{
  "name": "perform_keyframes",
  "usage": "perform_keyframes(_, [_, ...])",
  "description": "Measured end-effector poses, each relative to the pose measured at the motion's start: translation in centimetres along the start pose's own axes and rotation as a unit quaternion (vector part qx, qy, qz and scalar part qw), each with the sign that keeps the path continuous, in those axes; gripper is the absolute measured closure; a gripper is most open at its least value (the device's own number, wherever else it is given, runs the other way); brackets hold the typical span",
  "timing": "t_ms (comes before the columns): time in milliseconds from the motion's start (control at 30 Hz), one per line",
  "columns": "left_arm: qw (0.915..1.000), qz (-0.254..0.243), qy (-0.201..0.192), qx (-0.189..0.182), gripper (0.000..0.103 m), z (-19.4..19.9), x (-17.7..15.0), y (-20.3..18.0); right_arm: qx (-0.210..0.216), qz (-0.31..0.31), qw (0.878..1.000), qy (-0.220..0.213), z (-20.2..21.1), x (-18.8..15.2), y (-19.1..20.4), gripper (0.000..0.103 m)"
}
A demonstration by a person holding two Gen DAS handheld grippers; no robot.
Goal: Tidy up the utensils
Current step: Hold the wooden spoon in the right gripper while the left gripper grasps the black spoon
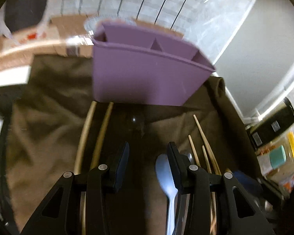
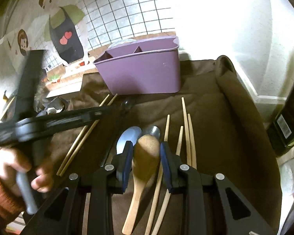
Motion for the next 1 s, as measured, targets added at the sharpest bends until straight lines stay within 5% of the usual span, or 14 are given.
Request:
perform_keyframes(267, [0.9942, -0.032, 0.016, 0.102, 0.061, -4.1, 2.3, -0.7, 0.001, 0.003, 1.0, -0.017, 1.0, 0.5, -0.1, 0.076])
perform_keyframes(533, [0.991, -0.037, 0.018, 0.128, 0.069, -5.5, 3.3, -1.2, 0.009, 0.009, 1.0, -0.015, 1.2, 0.5, 0.0, 0.076])
perform_keyframes(733, [0.9961, -0.035, 0.003, 0.081, 0.069, -3.6, 2.5, -0.3, 0.023, 0.018, 1.0, -0.004, 0.7, 0.1, 0.6, 0.076])
perform_keyframes(1000, [0.9989, 0.0, -0.043, 0.021, 0.07, 3.7, -1.1, 1.9, 0.029, 0.034, 0.999, 0.002, 0.1, 0.0, 1.1, 0.076])
Point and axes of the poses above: each gripper's, at about its wrist camera, not at the fingertips, and z roughly against the way its jaws point, y to its left, x to its top, the point moved 7 cm from there along -z, roughly the way its jaws point, and after that the axes turned 14 degrees about x, right-handed, at the moved point
